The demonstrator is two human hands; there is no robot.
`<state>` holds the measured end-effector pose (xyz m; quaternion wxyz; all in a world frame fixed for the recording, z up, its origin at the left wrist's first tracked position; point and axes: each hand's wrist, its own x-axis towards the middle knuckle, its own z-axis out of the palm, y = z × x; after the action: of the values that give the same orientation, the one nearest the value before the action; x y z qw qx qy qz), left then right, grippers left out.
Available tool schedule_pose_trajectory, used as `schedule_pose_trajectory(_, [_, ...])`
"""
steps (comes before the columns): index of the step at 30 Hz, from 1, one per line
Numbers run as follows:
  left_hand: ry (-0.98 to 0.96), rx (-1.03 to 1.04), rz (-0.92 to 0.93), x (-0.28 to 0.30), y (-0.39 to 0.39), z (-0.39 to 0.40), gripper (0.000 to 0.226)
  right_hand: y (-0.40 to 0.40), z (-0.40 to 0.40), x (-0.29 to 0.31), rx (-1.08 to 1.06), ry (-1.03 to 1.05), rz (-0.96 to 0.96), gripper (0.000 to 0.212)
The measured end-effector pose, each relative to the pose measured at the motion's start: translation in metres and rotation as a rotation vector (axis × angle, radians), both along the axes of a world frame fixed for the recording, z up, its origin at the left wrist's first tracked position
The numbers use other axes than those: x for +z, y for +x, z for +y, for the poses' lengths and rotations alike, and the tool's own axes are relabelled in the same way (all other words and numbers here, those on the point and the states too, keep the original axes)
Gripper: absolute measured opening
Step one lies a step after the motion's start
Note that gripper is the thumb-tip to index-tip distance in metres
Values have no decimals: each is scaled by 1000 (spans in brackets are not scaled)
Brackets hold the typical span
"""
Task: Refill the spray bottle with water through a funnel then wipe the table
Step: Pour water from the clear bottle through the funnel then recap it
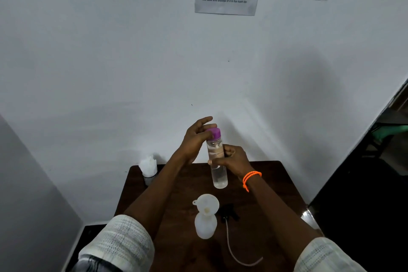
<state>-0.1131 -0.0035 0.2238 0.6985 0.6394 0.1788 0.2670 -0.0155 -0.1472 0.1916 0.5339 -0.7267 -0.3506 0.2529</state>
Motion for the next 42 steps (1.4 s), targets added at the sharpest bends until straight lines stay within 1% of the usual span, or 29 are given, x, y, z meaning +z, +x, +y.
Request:
schedule_pose_trajectory(3, [58,13,4,-1,-1,0,66,2,0,1,0,8,13,38])
schedule_pose_trajectory(8, [171,118,38,1,1,-4,76,3,0,0,9,-23,-11,33])
schedule_pose_trajectory(10, [174,100,40,-1,3,-2,74,3,1,0,5,-17,-12,34])
schedule_pose_trajectory(13, [109,20,22,-2,4,1,64,3,2,-1,3,-1,-4,36])
schedule_pose_trajectory(15, [127,-3,18,-5,3,4,60,3,3,-2,4,0,-3,36])
schedule_pose_trajectory(17, [147,37,13,-6,2,5,59,4,4,-2,4,-5,-8,36])
schedule_pose_trajectory(21, [195,183,21,-5,4,3,63,5,7,-2,6,-24,-28,35])
schedule_pose_trajectory(24, [265,218,31,-7,7,2,65,5,10,-1,11,-26,-40,34])
schedule_pose_trajectory(25, [272,194,45,-6,7,2,65,5,10,-2,12,-23,-46,34])
schedule_pose_trajectory(27, [219,72,67,-5,8,3,66,4,11,-2,5,-18,-49,35])
schedule_pose_trajectory(29, [149,-50,56,-6,6,7,63,4,11,-2,2,-9,-32,36])
schedule_pose_trajectory(31, [119,-106,21,-9,5,12,58,4,11,-3,1,-8,-17,37])
schedule_pose_trajectory(34, [138,-48,29,-10,2,14,55,4,10,-5,-2,-24,-3,37])
schedule_pose_trajectory(38, [266,53,134,-11,6,10,57,4,9,-7,5,-56,-14,37])
schedule_pose_trajectory(40, [248,24,161,-10,8,9,58,3,9,-7,0,-53,-15,35])
schedule_pose_trajectory(42, [174,-55,141,-8,7,10,62,1,9,-6,-4,-40,-6,34])
